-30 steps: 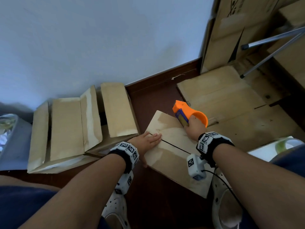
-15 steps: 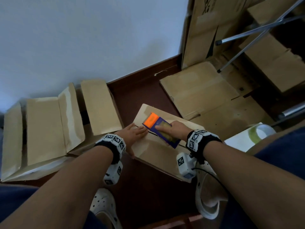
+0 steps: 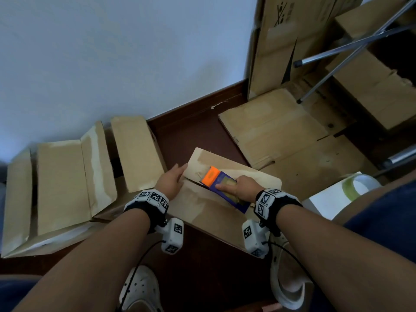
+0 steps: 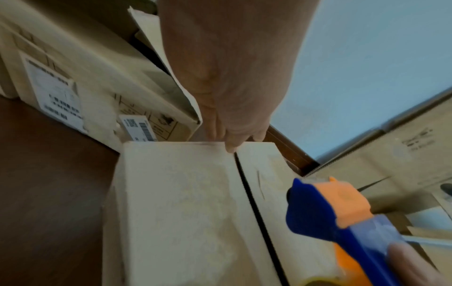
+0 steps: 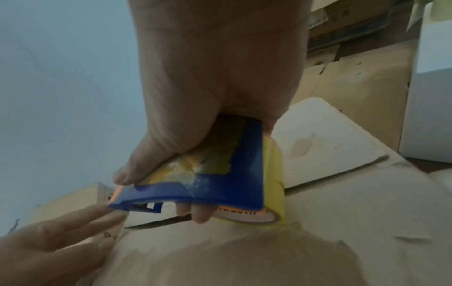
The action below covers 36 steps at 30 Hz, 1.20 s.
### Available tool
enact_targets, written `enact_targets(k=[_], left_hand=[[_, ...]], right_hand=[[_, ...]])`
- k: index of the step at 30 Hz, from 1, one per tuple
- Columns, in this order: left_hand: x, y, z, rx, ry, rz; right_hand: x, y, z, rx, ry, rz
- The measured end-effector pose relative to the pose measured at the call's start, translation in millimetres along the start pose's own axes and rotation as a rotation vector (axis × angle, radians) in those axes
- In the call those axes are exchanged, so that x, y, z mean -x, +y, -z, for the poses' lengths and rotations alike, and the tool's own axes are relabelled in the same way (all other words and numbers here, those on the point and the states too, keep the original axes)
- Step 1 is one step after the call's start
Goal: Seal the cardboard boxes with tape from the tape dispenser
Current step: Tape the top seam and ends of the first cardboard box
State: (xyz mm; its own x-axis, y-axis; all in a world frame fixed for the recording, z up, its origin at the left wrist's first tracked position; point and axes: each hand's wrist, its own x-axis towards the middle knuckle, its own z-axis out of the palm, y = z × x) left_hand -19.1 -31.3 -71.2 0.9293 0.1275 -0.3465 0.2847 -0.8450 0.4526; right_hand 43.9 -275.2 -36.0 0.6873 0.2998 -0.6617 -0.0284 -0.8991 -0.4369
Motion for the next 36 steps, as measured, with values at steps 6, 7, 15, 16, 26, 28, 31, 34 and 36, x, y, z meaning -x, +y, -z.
enact_targets(k=[6,7,15,16,26,28,31,34,36], left_hand=[[-7,0,-4,0.142,0.06,0.204],[-7,0,-5,0.13,0.041,0.228],[6,5,-15,0.263,0.028,0.277],[7,6,-15,0.311,0.002,0.274],[14,62,-27,0.785,-0.125,0.271],[19,68,-27,0.95,-0.159,0.347],[22,73,-22,1.045,-0.226,0.378],[24,72,-22,1.067,-0.258,0.351],[25,71,-22,1.086,-0.264,0.364]], right_hand=[[2,1,1,0.047,-0.051,0.006],[3,1,2,0.074,-0.072,0.006],[11,7,3,0.134,-0.156,0.018],[12,7,3,0.152,-0.159,0.024],[21,15,-1,0.144,-0.166,0.063],[22,17,-3,0.144,-0.157,0.069],[22,19,-2,0.136,-0.146,0.075],[24,20,-2,0.137,-0.142,0.079],[25,20,-1,0.136,-0.142,0.086]])
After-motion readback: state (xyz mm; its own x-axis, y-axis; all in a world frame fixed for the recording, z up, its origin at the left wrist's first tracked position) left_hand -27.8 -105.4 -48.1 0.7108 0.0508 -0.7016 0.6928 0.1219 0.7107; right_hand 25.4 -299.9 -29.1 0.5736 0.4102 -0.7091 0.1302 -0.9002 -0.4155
